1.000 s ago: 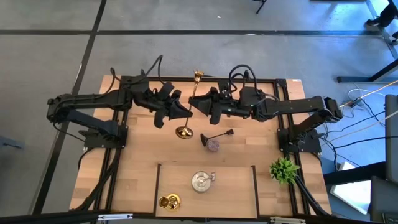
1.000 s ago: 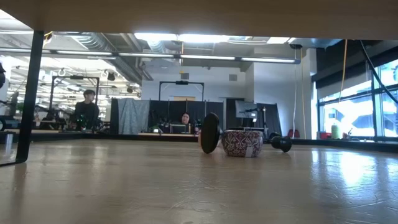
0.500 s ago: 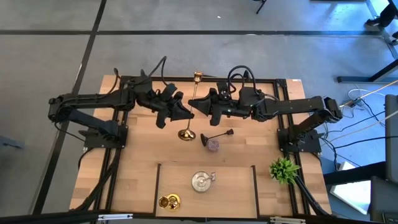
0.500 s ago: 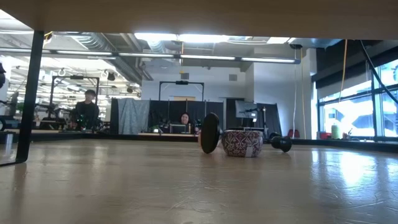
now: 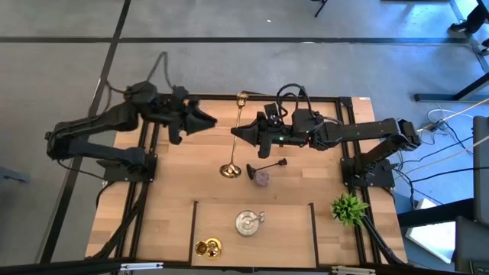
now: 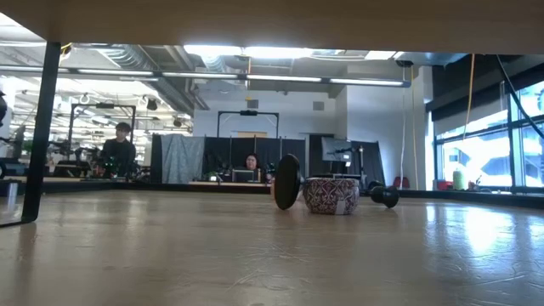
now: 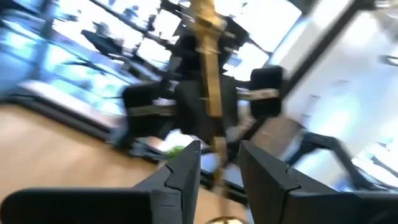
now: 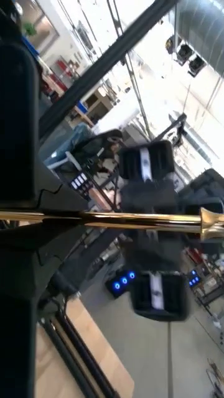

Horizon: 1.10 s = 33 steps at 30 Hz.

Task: Pick & Place candle stick holders
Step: Put the gold candle holder on the shelf

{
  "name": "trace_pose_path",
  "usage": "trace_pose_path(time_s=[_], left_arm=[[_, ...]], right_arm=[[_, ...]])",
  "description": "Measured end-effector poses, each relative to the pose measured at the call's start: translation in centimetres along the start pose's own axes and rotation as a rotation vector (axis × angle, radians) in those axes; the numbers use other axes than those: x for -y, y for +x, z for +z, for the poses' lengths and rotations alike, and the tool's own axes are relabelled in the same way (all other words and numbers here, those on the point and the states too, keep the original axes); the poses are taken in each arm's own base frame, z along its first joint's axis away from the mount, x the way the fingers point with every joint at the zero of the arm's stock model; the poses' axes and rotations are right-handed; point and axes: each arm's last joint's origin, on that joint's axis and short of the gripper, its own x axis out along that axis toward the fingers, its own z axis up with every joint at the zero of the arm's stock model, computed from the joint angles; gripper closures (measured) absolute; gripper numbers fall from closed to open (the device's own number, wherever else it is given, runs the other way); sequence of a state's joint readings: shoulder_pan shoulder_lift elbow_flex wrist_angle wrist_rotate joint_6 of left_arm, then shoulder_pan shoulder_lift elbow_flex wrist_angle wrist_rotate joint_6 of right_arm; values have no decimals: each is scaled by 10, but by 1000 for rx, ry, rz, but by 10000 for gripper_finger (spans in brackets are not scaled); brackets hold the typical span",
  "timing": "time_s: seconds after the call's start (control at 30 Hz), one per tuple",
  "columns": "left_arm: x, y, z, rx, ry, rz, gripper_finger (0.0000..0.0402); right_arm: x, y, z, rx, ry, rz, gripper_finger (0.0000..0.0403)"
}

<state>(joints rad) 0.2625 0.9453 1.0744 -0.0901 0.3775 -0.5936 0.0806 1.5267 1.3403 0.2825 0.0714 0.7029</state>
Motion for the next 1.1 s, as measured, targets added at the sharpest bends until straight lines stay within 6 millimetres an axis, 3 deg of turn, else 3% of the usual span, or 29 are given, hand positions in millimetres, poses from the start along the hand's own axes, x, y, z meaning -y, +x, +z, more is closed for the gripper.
trace_pose_path(time_s=[0.27, 0.43, 0.73, 1.1], left_arm=[[4, -41, -4, 66, 40, 301, 295], [5, -46, -11, 71, 28, 354, 297], [7, -24, -28, 12, -23, 380, 297], [21, 13, -63, -74, -73, 436, 297]], right_arm=[[-30, -18, -19, 1, -17, -120, 386], [-60, -41, -34, 2, -85, -203, 386], [-103, -91, -61, 17, -195, -371, 386], [-151, -154, -92, 45, -265, -380, 386]])
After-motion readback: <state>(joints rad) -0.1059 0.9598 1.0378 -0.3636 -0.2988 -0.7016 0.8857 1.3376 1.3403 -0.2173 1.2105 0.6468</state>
